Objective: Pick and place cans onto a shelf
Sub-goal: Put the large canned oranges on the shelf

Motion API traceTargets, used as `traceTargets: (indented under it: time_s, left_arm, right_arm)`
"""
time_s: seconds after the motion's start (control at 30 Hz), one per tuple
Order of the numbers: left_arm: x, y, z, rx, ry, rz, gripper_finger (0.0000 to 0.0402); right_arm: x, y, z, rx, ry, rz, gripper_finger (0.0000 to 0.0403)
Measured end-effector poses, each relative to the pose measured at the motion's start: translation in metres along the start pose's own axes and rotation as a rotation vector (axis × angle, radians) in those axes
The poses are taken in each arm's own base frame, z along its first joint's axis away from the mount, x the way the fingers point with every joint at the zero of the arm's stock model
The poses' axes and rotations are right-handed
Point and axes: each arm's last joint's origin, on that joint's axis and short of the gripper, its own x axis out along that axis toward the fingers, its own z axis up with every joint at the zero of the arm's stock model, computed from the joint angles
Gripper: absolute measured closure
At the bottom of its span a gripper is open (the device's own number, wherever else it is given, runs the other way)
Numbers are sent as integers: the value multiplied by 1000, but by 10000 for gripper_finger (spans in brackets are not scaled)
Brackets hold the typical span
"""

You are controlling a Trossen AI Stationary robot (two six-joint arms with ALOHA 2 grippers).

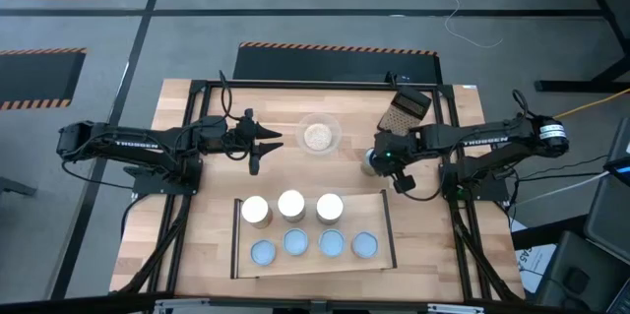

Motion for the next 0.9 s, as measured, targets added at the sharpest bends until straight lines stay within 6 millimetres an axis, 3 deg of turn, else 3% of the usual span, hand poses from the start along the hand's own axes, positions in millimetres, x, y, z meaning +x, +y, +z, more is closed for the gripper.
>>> traceTargets:
  time_s: [0.23,0.43,0.9]
  left_arm:
    - [0,0,0,0,0,0,280]
    - [0,0,0,0,1,0,280]
    - [0,0,-1,9,6,0,280]
  right_arm:
    - [-25,-9,14,1,-22,-17,401]
    - [-60,-18,30,6,-78,-43,402]
    - [-167,-30,61,83,-371,-8,402]
